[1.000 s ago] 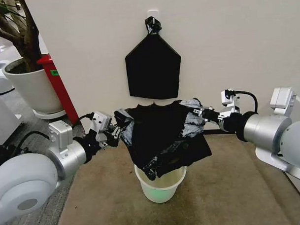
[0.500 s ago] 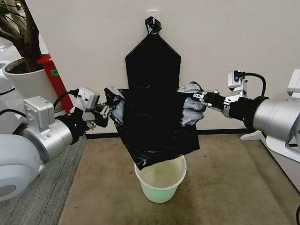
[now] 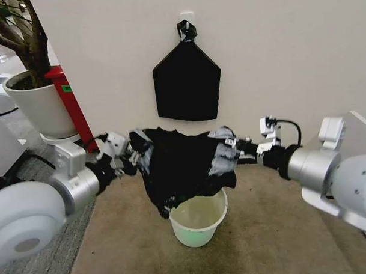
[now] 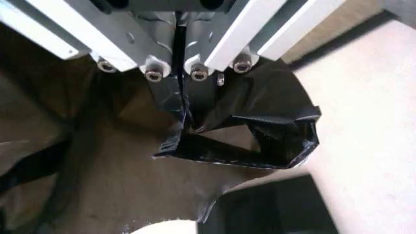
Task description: Place the garbage bag over the trash bin.
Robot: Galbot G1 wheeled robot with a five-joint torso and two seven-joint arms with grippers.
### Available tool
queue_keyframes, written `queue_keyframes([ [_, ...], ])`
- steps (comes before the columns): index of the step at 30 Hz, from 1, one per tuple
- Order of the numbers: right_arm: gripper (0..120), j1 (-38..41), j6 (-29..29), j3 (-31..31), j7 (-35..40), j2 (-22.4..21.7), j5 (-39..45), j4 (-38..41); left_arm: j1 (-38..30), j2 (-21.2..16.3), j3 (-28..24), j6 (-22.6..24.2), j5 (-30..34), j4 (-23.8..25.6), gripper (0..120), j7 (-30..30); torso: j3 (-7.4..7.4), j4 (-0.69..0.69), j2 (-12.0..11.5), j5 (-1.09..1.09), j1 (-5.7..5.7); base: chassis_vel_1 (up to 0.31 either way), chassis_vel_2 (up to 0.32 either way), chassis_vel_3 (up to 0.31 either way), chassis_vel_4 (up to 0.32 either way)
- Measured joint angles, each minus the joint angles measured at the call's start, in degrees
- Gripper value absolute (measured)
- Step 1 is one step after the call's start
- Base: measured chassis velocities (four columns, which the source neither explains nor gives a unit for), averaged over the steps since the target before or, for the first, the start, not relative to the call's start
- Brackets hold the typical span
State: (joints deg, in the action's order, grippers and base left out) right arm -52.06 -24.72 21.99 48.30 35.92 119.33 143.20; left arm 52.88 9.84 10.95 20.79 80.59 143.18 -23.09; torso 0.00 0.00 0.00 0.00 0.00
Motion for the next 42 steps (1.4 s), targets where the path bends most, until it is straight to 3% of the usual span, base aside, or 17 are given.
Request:
queue_keyframes([
  [12,0,-4.75,-1.34,-4.22,-4.37,3.58,-8.54,-1.01,5.85,4.13,-2.29,-0.69,-4.11,-0.01,0,5.42,0.0,0.0,0.0,0.0,0.0,0.0,0.0,0.0,0.0],
  [18,0,-3.68,-0.86,-5.73,-4.21,4.45,-7.86,-0.83,7.02,4.96,-2.11,-0.63,-5.78,-0.01,0,5.89,0.0,-0.01,0.0,0.0,0.0,0.0,0.0,0.0,0.0],
  [23,0,1.37,1.04,-10.65,-4.42,5.2,-7.39,-0.06,9.33,4.69,-0.37,-0.67,-7.24,0.0,0,4.85,0.0,0.01,0.0,0.0,0.0,0.0,0.0,0.0,0.0],
  [29,0,15.13,3.15,-13.31,-3.93,4.73,-0.63,0.02,6.66,4.04,1.13,-1.14,-6.7,0.03,0,2.68,0.01,0.01,0.0,-0.01,0.0,0.0,0.0,0.0,0.0],
  [35,0,19.01,3.36,-17.08,-4.27,4.03,1.3,0.06,5.84,3.41,2.36,-1.17,-5.93,0.06,0,1.57,0.0,0.0,0.0,-0.01,0.0,0.0,0.0,0.0,0.0],
  [42,0,20.31,3.67,-24.99,-4.52,7.56,-4.9,-1.0,6.01,2.11,3.17,-0.38,-5.49,0.07,0,0.97,0.01,0.0,0.0,-0.01,0.0,0.0,0.0,0.0,0.0],
])
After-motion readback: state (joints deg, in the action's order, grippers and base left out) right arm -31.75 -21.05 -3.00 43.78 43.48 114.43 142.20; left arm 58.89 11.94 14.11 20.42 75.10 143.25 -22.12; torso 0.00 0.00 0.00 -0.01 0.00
